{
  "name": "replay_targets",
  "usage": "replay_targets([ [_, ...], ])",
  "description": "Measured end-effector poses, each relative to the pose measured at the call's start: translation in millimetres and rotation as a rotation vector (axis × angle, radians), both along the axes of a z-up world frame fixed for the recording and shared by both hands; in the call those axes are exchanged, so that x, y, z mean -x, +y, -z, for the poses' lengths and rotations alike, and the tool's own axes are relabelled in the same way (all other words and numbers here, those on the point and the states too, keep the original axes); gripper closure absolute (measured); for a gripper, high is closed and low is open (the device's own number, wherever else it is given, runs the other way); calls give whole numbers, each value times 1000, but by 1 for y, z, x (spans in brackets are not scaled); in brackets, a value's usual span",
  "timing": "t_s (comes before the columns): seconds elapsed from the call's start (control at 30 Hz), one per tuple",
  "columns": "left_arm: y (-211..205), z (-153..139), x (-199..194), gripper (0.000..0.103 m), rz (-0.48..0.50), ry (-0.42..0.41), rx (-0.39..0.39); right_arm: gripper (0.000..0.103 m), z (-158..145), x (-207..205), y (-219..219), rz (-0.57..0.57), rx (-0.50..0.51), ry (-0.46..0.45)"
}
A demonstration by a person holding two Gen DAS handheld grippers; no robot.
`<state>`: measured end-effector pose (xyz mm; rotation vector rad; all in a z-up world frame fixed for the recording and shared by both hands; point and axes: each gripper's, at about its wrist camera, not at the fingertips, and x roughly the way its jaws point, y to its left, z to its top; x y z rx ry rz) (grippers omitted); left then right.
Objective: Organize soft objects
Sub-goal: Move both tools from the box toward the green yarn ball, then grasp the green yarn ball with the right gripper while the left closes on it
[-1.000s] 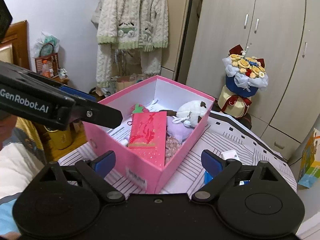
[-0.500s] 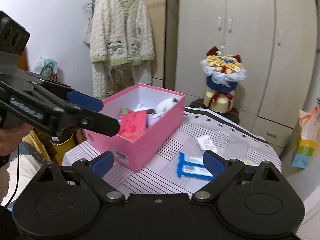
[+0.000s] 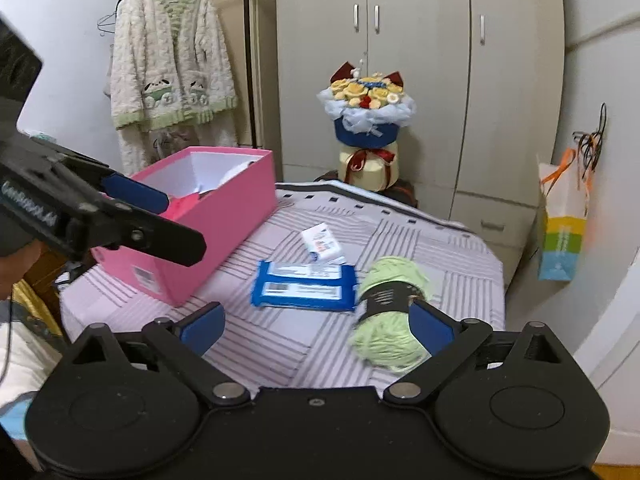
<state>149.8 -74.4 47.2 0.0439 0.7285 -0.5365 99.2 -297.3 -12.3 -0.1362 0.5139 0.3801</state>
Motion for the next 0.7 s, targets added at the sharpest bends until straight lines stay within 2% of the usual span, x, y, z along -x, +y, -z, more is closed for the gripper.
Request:
replay_targets([
  [0.07, -8, 7, -7, 3, 10, 23, 15, 3, 10, -3, -5, 5, 10, -36],
  [0.2, -26, 21, -21, 6, 79, 94, 2, 3, 25, -18, -12, 18, -1, -31],
  [0.3, -36, 31, -30, 6, 72, 117, 31, 3, 39, -30, -12, 23, 45, -31],
  [0.5, -54, 56, -57, 7, 27, 164, 75, 3, 66, -61, -24, 59, 4, 15],
  [0.63, -60, 78, -82, 19, 8, 215, 118, 3, 82, -79, -27, 58, -17, 47],
  [0.7, -61, 87, -91, 20, -22, 221, 141, 3, 89, -90, -30, 71, -45, 75],
])
